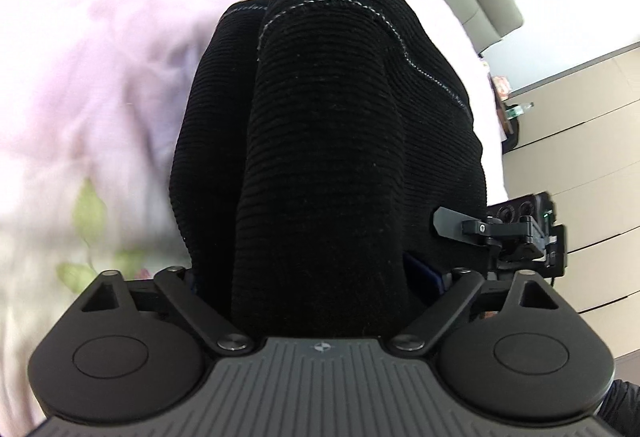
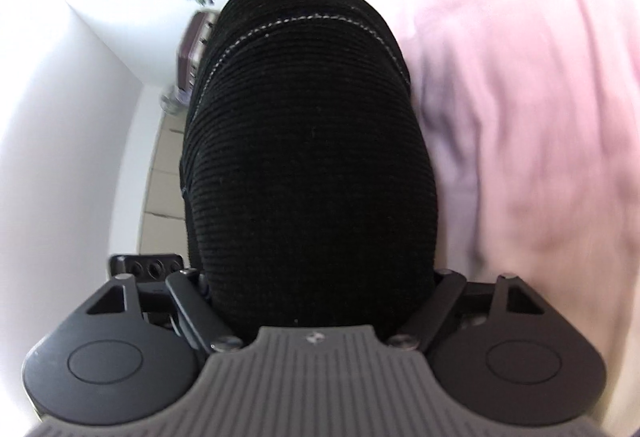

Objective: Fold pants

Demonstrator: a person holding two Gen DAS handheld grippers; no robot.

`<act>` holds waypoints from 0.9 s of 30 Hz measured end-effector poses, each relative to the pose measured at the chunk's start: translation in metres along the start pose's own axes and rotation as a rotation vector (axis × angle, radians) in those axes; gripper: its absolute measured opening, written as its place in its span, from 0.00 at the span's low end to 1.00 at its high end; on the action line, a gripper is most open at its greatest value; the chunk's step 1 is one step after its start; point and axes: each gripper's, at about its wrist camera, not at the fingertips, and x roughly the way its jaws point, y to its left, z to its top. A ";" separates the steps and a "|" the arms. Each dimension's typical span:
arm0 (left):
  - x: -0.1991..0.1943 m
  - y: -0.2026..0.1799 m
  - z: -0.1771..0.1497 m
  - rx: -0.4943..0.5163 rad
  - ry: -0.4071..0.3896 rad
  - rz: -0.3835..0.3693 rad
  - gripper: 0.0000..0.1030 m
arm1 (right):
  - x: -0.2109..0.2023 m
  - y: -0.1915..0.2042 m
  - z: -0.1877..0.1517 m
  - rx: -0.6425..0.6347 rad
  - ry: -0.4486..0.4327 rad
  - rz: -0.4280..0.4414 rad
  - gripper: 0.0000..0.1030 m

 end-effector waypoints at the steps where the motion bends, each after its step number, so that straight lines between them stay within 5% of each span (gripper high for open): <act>1: -0.003 -0.004 -0.003 0.002 -0.005 -0.006 0.98 | -0.004 0.002 -0.003 0.007 -0.006 0.014 0.73; 12: -0.011 -0.067 -0.035 0.065 0.018 0.000 0.97 | -0.065 0.025 -0.034 -0.008 -0.021 0.017 0.73; 27: 0.008 -0.187 -0.089 0.203 0.054 -0.048 0.97 | -0.220 0.043 -0.106 -0.027 -0.141 0.014 0.73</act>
